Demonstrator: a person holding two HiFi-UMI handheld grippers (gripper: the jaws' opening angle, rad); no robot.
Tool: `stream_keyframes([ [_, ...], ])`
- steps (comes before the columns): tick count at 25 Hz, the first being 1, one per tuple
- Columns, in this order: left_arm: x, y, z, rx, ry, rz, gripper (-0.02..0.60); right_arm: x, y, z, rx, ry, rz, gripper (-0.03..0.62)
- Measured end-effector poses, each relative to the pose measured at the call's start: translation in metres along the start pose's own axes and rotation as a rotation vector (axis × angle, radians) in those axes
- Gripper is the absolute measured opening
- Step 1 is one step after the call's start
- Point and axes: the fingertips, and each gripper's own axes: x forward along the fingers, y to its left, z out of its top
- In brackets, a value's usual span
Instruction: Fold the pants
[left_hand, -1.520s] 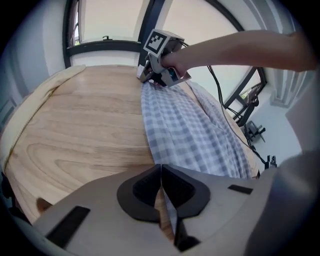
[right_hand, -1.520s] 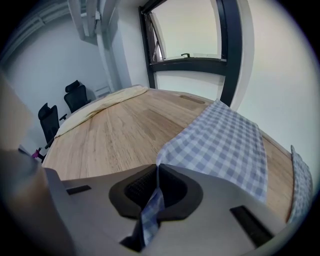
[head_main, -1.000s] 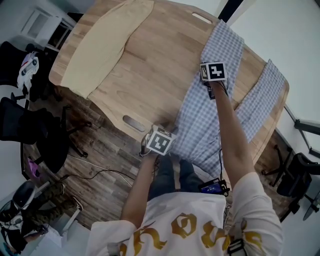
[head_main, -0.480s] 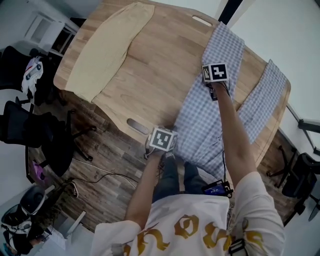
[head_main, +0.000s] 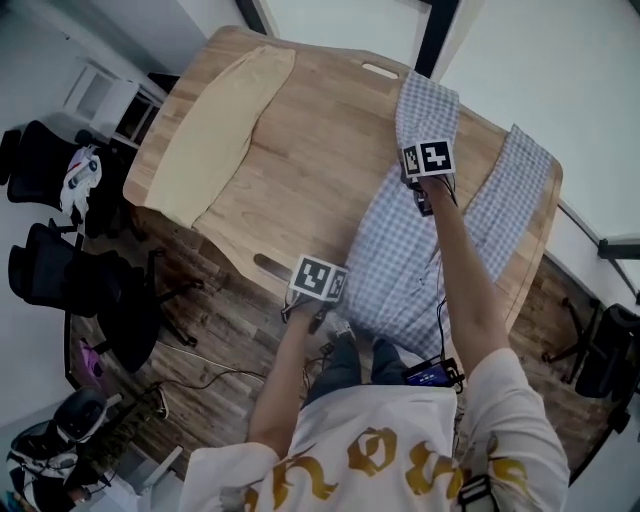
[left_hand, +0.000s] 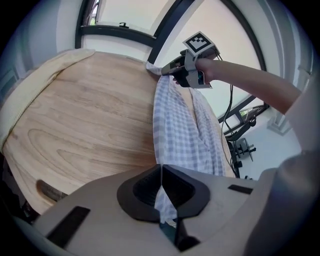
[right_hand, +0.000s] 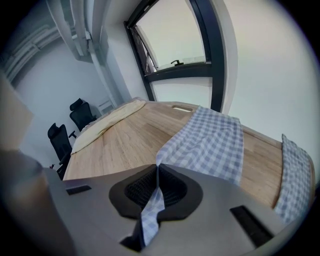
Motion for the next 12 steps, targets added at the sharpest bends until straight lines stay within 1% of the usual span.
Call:
stream_keyframes([
  [3,-0.015,-0.035,0.006,0.026,-0.008,-0.031,0.043,-0.03,-0.012,0.003,0.008,-0.023,0.016,0.032],
  [5,-0.021,-0.064,0.01,0.06,-0.012,-0.05,0.043,-0.052,-0.024,0.004,0.014,-0.043,0.026,0.032],
  [8,-0.023,-0.114,0.012,0.14,0.003,-0.072,0.043,-0.089,-0.044,-0.002,0.023,-0.075,0.043,0.032],
  [12,-0.016,-0.186,0.011,0.257,0.041,-0.123,0.043,-0.146,-0.081,-0.019,0.054,-0.128,0.046,0.032],
])
